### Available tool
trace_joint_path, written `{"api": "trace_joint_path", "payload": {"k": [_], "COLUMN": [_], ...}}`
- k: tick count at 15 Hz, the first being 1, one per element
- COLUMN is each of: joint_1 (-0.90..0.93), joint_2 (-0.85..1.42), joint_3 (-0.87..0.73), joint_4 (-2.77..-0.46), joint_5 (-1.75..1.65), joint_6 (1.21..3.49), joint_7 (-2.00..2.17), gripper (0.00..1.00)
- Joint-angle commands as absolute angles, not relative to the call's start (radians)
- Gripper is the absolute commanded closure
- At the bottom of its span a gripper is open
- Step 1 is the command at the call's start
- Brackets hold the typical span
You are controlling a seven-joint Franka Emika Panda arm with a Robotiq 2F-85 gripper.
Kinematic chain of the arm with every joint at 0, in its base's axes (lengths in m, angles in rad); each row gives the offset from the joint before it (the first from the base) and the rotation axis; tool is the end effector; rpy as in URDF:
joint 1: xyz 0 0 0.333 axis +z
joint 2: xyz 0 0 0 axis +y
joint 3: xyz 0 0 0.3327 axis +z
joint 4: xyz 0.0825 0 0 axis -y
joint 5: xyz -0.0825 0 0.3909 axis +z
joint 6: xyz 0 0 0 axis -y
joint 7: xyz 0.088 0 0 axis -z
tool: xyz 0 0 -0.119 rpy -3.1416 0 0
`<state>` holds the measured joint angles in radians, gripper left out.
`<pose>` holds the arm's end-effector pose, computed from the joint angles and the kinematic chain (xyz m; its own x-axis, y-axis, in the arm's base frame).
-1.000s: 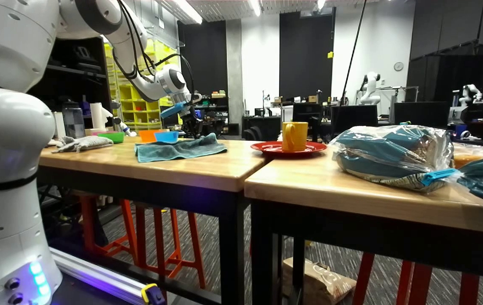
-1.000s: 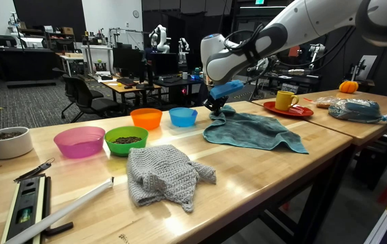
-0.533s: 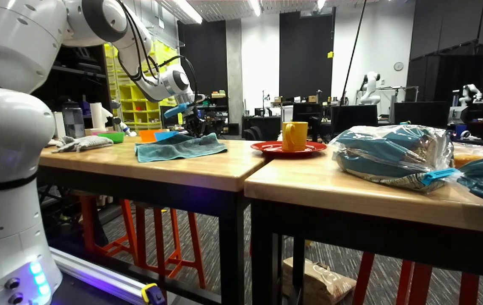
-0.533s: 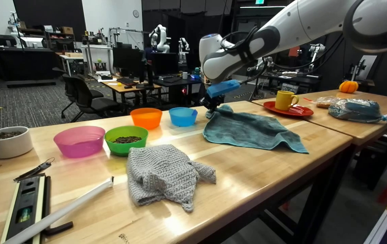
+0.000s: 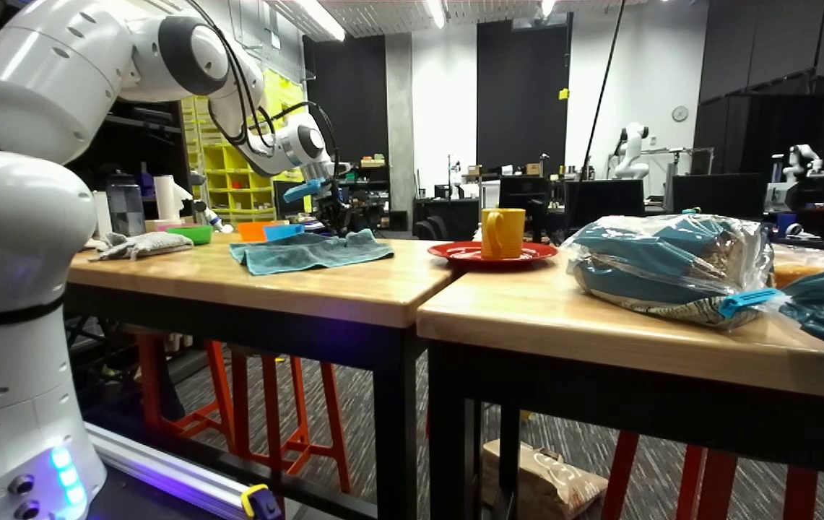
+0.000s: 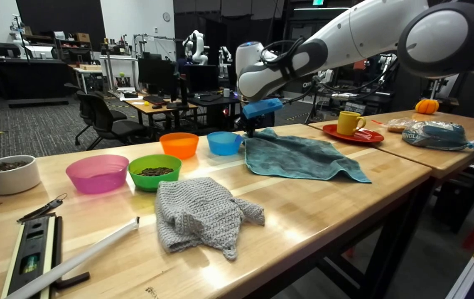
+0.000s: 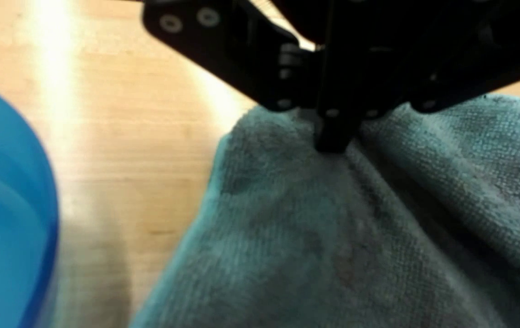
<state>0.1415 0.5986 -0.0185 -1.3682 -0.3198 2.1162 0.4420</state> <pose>0.7501 0.0780 0.3850 0.9613 -0.1362 0.2394 -0.1901 -0.9571 0.2185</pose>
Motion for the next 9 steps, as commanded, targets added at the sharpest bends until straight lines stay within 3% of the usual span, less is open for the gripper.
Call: {"api": "trace_joint_path", "payload": {"k": [1, 9], "joint_1": [0.187, 0.212], "joint_2": [0.659, 0.527], "joint_3": [-0.065, -0.104], "joint_4": [-1.276, -1.384], "joint_5": [-0.321, -0.320], "joint_6": [2.118, 2.096], "joint_7": [0.483, 0.513], "gripper": [1.00, 1.00]}}
